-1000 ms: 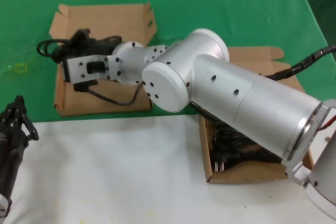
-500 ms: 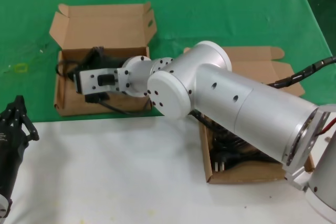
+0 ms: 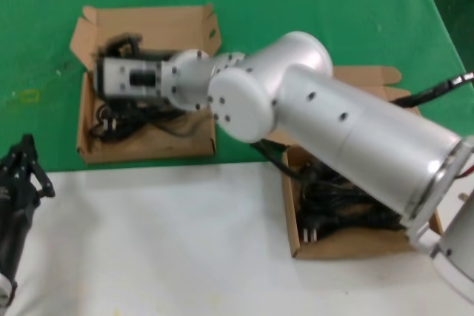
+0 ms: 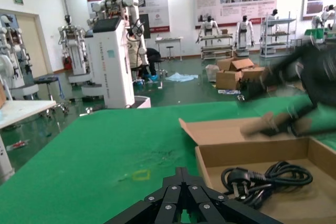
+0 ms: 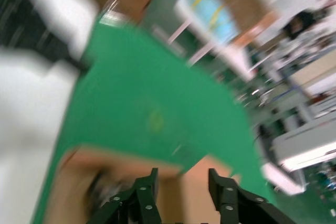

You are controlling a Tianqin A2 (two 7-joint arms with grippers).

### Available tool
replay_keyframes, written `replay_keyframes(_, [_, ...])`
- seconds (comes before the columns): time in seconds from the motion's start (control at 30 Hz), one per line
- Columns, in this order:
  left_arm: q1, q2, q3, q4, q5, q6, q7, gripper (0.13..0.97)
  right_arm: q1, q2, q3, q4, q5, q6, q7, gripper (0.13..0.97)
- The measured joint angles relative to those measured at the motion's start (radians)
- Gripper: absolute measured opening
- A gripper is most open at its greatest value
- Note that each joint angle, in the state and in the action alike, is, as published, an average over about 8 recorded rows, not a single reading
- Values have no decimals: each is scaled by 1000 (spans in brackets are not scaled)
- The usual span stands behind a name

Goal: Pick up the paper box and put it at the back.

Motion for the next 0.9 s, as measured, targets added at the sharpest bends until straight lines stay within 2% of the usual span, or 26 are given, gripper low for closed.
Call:
replay_keyframes(0.03, [0, 0, 0, 0, 0, 0, 0, 145, -3, 9, 32, 27, 4, -4, 4, 309])
replay_keyframes(0.3, [0, 0, 0, 0, 0, 0, 0, 145, -77, 141, 305, 313, 58, -68, 19, 467])
replay_keyframes(0.43, [0, 0, 0, 0, 0, 0, 0, 145, -159, 228, 441, 482, 88, -113, 34, 467])
replay_keyframes(0.53, [0, 0, 0, 0, 0, 0, 0, 145, -218, 277, 525, 588, 96, -140, 59, 548])
replay_keyframes(0.7, [0, 0, 0, 0, 0, 0, 0, 151, -270, 301, 583, 650, 107, -144, 73, 683])
replay_keyframes(0.73, [0, 0, 0, 0, 0, 0, 0, 152, -277, 301, 586, 651, 111, -140, 70, 683])
replay_keyframes(0.9, [0, 0, 0, 0, 0, 0, 0, 172, -322, 298, 608, 650, 146, -109, 41, 787])
